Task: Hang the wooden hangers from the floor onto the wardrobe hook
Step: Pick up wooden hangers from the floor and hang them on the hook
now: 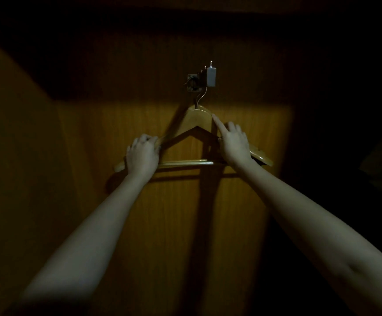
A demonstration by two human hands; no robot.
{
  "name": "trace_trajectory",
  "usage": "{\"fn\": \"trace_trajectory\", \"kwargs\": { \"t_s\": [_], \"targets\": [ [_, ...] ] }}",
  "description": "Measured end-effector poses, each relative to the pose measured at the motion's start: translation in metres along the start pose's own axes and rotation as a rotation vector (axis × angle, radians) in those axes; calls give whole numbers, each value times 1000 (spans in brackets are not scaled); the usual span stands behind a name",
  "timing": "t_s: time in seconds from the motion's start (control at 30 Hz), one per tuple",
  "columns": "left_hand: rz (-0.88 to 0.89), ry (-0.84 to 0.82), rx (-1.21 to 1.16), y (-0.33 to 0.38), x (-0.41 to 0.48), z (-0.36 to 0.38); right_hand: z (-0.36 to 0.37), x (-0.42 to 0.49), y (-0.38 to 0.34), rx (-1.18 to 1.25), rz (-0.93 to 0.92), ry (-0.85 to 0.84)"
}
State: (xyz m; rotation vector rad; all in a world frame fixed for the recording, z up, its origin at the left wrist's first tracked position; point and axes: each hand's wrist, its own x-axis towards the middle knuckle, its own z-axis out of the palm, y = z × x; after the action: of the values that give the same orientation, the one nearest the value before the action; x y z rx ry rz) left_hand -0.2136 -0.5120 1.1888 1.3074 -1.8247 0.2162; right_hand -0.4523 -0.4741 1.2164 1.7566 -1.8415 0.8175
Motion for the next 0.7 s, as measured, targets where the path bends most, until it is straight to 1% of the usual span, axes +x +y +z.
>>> {"fn": "trace_trajectory", "kwargs": {
  "t_s": [0.1, 0.2, 0.27, 0.33, 0.4, 0.47, 0.53, 0.63, 0.7],
  "targets": [
    [-17, -25, -16, 2, -4, -8, -11, -9, -4, 1, 23, -36],
    [-16, 27, -186, 11, -27, -29, -24, -39, -10, 129, 54, -33],
    [13, 30, -276, 17, -57, -43, -34, -70, -14, 244, 48, -56],
    [5, -30, -344, 20, -102, -54, -40, -111, -20, 326, 44, -112],
    [-38, -105, -390, 18, -158, -62, -38, -164, -27, 366, 44, -190],
    [-110, -185, -434, 13, -227, -63, -27, -228, -34, 401, 48, -322],
    [-209, -281, -463, 4, -305, -61, -8, -296, -41, 421, 69, -492],
    [-397, -430, -481, -12, -434, -51, 28, -409, -50, 403, 98, -778],
    [-506, -523, -466, -22, -519, -45, 50, -483, -57, 420, 100, -930]
  ]
}}
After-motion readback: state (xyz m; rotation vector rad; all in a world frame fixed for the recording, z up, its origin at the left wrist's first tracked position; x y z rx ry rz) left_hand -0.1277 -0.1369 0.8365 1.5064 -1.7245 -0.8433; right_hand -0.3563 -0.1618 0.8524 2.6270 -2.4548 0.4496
